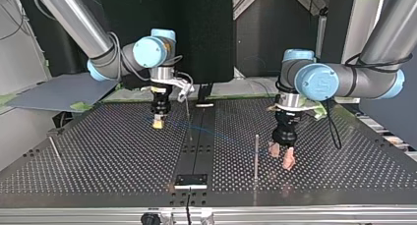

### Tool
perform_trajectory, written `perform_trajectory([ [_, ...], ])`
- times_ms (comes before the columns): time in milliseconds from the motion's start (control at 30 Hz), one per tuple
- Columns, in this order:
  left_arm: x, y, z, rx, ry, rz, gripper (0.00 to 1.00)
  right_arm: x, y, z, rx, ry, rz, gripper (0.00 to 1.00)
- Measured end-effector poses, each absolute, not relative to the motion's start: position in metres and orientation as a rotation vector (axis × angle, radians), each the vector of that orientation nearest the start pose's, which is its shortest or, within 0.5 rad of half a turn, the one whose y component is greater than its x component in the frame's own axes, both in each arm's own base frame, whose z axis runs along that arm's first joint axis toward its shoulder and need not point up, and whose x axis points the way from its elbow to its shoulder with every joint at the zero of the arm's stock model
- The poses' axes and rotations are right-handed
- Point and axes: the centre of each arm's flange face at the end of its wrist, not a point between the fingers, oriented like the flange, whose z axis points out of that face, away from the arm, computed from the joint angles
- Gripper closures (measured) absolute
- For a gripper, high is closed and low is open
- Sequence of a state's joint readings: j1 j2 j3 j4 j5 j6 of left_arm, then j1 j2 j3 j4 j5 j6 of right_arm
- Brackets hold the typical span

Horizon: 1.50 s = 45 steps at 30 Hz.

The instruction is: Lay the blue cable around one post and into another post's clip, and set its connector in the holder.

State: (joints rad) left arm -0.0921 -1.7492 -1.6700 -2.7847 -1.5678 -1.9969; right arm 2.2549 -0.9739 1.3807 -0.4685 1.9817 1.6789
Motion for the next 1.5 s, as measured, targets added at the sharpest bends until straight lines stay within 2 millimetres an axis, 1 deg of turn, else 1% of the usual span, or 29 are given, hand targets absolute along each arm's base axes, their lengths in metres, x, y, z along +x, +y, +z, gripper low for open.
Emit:
perform_trajectory([
  [167, 0.546, -0.185, 0.382, -0.251, 1.481, -0.442, 0.00, 0.505, -0.479, 0.220, 1.307, -1.193, 1.484, 1.00],
  [300, 0.547, -0.185, 0.383, -0.253, 1.473, -0.463, 0.00, 0.496, -0.475, 0.175, 1.293, -1.259, 1.442, 1.00],
  [367, 0.547, -0.186, 0.384, -0.252, 1.471, -0.467, 0.00, 0.490, -0.474, 0.156, 1.282, -1.290, 1.423, 1.00],
  [400, 0.547, -0.186, 0.384, -0.252, 1.470, -0.469, 0.00, 0.484, -0.474, 0.143, 1.273, -1.311, 1.408, 1.00],
  [500, 0.547, -0.186, 0.384, -0.250, 1.468, -0.472, 0.00, 0.467, -0.476, 0.113, 1.248, -1.358, 1.365, 1.00],
  [767, 0.547, -0.188, 0.384, -0.247, 1.468, -0.475, 0.00, 0.423, -0.485, 0.050, 1.232, -1.438, 1.296, 1.00],
  [1000, 0.547, -0.188, 0.384, -0.245, 1.468, -0.477, 0.00, 0.376, -0.485, -0.010, 1.259, -1.469, 1.194, 1.00],
  [1133, 0.546, -0.188, 0.384, -0.245, 1.468, -0.477, 0.00, 0.357, -0.477, -0.038, 1.273, -1.481, 1.141, 1.00],
  [1200, 0.546, -0.188, 0.384, -0.245, 1.469, -0.477, 0.00, 0.351, -0.473, -0.051, 1.282, -1.482, 1.121, 1.00],
  [1267, 0.546, -0.188, 0.384, -0.245, 1.469, -0.477, 0.00, 0.349, -0.472, -0.060, 1.282, -1.479, 1.114, 1.00],
  [1367, 0.547, -0.188, 0.384, -0.245, 1.469, -0.477, 0.00, 0.348, -0.476, -0.071, 1.274, -1.469, 1.116, 1.00],
  [1500, 0.546, -0.188, 0.384, -0.244, 1.469, -0.478, 0.00, 0.348, -0.490, -0.086, 1.257, -1.441, 1.123, 1.00],
])
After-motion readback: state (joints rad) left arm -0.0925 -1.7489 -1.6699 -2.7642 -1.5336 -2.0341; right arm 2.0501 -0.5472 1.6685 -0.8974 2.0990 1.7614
